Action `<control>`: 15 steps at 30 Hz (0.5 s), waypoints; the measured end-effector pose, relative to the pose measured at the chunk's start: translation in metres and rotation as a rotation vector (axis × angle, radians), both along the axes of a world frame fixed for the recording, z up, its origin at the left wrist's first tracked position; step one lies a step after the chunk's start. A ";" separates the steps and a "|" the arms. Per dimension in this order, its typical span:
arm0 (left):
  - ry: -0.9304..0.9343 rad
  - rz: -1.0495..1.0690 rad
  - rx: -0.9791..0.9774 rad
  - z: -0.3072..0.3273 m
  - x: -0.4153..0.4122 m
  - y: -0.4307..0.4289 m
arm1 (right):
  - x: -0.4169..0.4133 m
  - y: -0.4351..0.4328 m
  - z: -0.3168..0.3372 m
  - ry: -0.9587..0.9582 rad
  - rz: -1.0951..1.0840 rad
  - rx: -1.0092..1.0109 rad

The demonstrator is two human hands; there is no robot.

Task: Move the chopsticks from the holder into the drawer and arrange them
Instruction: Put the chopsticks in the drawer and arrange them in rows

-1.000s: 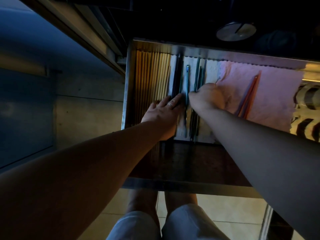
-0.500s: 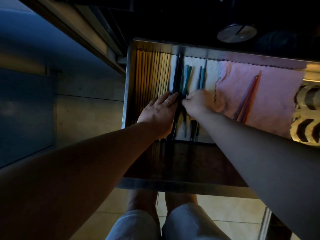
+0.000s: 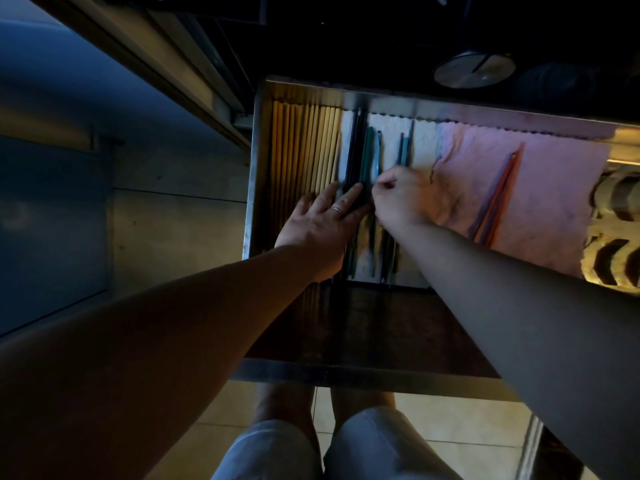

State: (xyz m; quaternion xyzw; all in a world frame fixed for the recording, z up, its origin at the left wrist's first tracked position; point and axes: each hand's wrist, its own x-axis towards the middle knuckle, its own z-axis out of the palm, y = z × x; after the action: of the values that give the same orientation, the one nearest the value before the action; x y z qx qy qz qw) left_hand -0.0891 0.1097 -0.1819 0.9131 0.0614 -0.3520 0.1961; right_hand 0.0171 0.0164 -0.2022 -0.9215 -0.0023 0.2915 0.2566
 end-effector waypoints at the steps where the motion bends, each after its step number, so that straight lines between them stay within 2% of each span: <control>1: 0.002 -0.011 0.003 -0.001 0.000 0.000 | 0.000 -0.003 0.000 -0.016 0.012 -0.013; 6: 0.021 -0.034 -0.002 -0.005 -0.003 0.000 | -0.004 -0.012 -0.006 -0.049 0.079 -0.037; 12: 0.041 -0.028 0.002 -0.007 -0.003 -0.001 | -0.002 -0.009 -0.001 -0.118 0.185 -0.215; 15: 0.036 -0.030 0.008 -0.007 -0.002 -0.002 | 0.001 -0.007 -0.005 -0.076 0.215 -0.254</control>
State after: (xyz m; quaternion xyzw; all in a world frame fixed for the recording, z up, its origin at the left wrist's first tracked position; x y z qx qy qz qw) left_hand -0.0914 0.1078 -0.1893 0.9082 0.0526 -0.3713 0.1860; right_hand 0.0176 0.0092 -0.2073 -0.9514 -0.0736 0.2800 0.1053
